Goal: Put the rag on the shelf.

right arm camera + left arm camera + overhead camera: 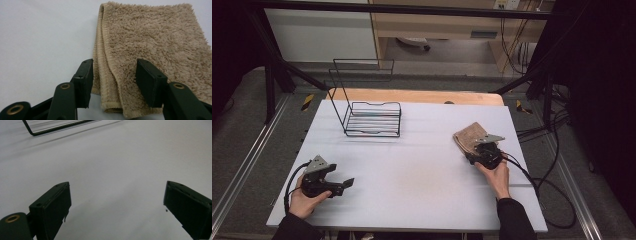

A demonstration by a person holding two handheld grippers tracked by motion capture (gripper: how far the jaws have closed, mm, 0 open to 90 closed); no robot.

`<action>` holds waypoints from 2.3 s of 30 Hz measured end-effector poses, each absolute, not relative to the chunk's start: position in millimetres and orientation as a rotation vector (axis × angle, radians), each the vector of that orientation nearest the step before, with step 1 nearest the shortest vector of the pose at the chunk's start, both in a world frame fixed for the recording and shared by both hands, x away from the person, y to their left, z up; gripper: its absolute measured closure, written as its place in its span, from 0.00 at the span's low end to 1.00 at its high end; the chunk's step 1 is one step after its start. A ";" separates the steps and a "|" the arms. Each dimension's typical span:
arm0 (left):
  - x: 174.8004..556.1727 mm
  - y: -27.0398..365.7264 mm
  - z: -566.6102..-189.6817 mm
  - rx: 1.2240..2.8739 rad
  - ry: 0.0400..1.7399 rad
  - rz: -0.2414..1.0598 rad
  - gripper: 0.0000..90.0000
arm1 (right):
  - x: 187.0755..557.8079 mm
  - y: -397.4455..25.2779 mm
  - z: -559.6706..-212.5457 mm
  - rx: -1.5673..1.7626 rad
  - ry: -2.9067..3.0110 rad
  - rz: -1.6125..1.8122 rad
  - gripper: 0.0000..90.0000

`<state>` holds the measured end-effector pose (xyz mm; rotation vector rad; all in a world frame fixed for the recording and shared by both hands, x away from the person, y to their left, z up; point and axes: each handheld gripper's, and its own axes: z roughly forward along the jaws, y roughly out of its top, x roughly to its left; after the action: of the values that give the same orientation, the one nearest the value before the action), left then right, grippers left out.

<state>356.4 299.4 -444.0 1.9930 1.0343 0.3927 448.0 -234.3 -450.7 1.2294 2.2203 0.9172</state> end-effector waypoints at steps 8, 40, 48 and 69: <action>356.2 299.3 -444.3 1.993 1.034 0.390 0.08 | 447.4 -235.0 -450.0 1.202 2.237 0.890 0.60; 356.3 298.9 -444.3 1.994 1.031 0.386 0.09 | 433.3 -233.2 -426.1 1.170 2.243 0.961 0.91; 355.9 299.2 -443.7 1.997 1.030 0.387 0.09 | 418.6 -208.4 -421.4 1.125 2.323 1.004 0.91; 355.4 298.1 -442.8 1.994 1.044 0.385 0.09 | 372.9 -141.7 -425.6 0.971 2.535 1.147 0.91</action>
<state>355.4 298.1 -442.8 1.9940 1.0441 0.3846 372.9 -141.7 -425.6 0.9705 2.5348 1.1469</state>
